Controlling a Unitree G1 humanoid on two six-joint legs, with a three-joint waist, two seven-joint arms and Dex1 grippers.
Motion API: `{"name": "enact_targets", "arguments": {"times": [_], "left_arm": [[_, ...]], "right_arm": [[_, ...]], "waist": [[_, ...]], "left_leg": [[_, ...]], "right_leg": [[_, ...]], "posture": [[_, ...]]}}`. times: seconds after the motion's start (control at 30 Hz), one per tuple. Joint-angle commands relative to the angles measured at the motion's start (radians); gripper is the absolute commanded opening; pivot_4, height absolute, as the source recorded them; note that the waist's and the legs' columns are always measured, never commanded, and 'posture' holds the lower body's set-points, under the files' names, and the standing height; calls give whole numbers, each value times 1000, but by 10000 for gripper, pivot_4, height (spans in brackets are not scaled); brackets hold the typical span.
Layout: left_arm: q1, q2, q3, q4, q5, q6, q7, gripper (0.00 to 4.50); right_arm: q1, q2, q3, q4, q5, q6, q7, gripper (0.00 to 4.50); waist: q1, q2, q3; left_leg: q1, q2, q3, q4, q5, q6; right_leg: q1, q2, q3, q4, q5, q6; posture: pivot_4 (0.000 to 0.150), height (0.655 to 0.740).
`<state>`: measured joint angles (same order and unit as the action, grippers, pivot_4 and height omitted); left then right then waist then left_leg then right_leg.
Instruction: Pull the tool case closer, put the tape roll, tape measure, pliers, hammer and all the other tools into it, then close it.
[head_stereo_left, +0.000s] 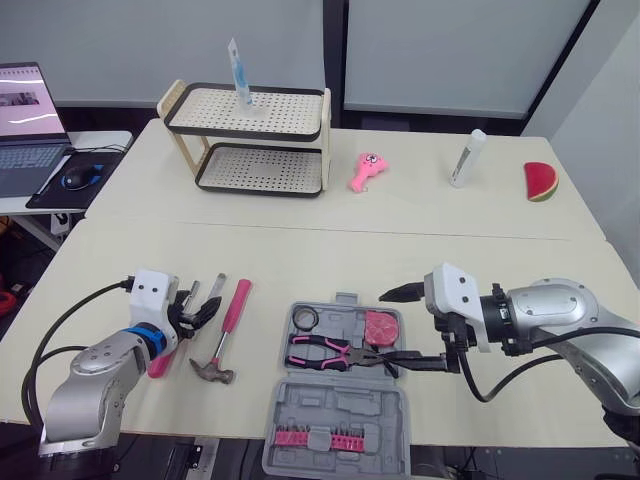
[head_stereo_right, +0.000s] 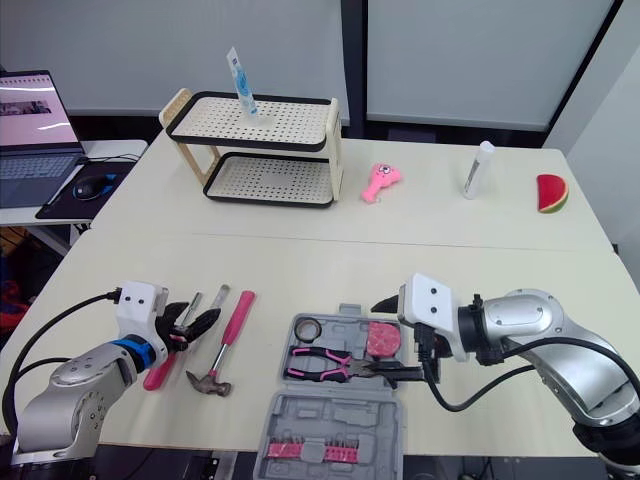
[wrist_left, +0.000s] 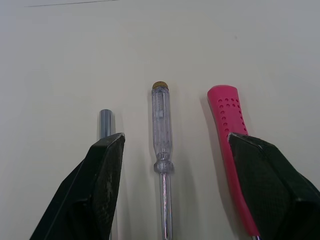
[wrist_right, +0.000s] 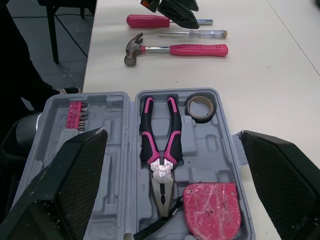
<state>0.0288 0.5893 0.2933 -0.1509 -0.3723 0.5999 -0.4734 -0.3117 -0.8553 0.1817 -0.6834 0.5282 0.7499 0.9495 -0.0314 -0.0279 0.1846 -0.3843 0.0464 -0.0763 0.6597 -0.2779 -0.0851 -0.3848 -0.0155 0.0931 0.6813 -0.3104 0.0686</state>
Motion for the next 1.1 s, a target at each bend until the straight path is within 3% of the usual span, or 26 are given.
{"name": "enact_targets", "arguments": {"times": [0.03,0.43,1.1], "left_arm": [[14,10,34,-16,-10,-20,-21,33893],[109,45,171,-20,-77,-60,-121,33893],[-21,21,18,27,1,-8,-42,33893]], "right_arm": [[4,-11,-26,-40,-2,-14,-10,45000],[1,-2,-44,-46,18,9,-46,45000],[17,1,-12,-39,-18,-18,-74,45000]], "waist": [[0,0,0],[0,0,0],[1,0,0]], "left_leg": [[0,0,0,0,0,0],[0,0,0,0,0,0],[0,0,0,0,0,0]], "right_leg": [[0,0,0,0,0,0],[0,0,0,0,0,0],[0,0,0,0,0,0]], "posture": [[1500,7350],[1500,7350],[1500,7350]]}}
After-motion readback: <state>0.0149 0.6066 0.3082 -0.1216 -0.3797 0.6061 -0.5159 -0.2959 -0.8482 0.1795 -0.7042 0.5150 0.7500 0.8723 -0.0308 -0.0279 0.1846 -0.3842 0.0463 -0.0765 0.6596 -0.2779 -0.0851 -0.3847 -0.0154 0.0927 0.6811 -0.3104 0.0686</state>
